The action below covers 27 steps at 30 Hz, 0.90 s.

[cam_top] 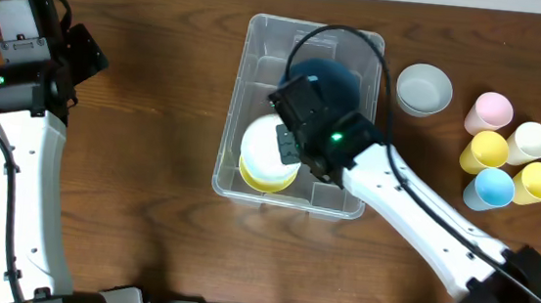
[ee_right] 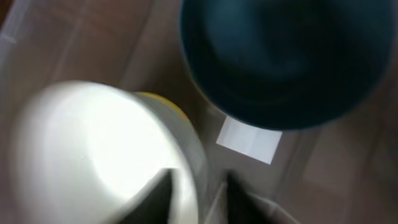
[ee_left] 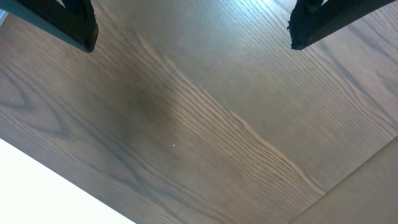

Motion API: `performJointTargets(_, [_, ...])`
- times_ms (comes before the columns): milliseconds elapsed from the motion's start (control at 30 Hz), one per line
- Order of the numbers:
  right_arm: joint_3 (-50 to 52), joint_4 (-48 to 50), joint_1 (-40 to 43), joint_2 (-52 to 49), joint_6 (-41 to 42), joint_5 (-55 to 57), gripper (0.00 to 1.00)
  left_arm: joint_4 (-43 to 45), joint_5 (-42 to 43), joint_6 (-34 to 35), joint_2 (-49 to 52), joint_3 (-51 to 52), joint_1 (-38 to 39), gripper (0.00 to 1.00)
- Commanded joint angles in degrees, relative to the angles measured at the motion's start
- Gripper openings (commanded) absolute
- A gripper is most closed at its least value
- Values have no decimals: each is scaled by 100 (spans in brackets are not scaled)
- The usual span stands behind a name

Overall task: Pack container
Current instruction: 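Carry the white bowl into the container onto the yellow bowl, release, then move the right gripper to the light grey cup and grasp it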

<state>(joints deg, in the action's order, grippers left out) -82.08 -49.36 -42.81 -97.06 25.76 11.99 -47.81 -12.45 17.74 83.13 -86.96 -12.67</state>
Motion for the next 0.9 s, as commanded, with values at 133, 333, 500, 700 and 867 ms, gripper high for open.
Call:
performJointTargets(133, [-79, 9, -52, 92, -116, 111, 58, -15, -90, -55, -46, -103, -24, 98])
performJointTargets(333, [-79, -437, 476, 785, -92, 323, 59, -15, -92, -55, -46, -103, -24, 98])
performJointTargets(500, [-79, -855, 1318, 1506, -94, 323, 59, -15, -90, -55, -46, -103, -24, 98])
performJointTargets(700, [-61, -1027, 2505, 1794, -46, 321, 60, -15, -90, -55, -46, -103, -24, 98])
performJointTargets(867, [170, -942, 3305, 1668, 225, 321, 61, -15, -92, -55, -46, -103, -24, 98])
